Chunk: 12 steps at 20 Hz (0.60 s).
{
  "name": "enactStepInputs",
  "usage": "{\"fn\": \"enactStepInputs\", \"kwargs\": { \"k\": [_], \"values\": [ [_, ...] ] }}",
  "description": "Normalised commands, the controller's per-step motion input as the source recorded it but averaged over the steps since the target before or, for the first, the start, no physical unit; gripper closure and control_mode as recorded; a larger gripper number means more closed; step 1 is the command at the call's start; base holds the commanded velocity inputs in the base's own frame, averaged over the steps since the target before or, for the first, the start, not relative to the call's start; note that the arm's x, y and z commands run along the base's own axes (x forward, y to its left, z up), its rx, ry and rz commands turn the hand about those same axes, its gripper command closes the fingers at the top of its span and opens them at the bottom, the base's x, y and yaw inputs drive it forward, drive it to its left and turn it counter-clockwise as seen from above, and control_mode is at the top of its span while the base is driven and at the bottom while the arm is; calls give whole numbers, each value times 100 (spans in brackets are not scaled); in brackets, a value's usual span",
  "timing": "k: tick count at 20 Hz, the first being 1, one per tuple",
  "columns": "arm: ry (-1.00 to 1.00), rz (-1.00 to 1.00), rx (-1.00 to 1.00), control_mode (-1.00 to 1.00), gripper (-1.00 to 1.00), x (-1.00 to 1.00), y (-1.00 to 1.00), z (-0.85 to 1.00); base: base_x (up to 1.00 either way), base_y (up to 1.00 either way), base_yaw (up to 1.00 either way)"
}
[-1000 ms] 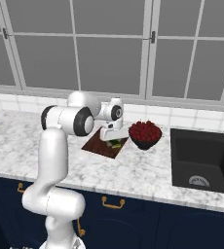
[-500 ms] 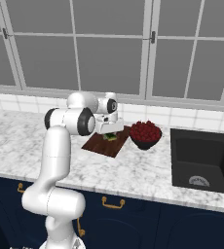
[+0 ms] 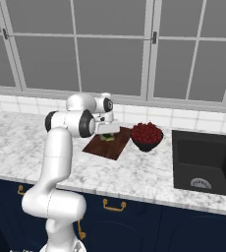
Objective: Pick up the sponge from the counter and clean the cutting board by briefly scrubbing or pressing down on the cutting board. Once finished, release the sponge.
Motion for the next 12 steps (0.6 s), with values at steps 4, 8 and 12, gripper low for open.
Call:
{"fn": "enactStepInputs", "kwargs": {
  "k": [4, 8, 12],
  "values": [
    [13, 0, -11, -100, 100, -99, 12, -31, 0, 0, 0],
    [-15, 0, -12, -100, 100, -100, 29, -62, 0, 0, 0],
    [-36, 0, -3, -100, 100, -100, 46, -78, 0, 0, 0]
  ]
}}
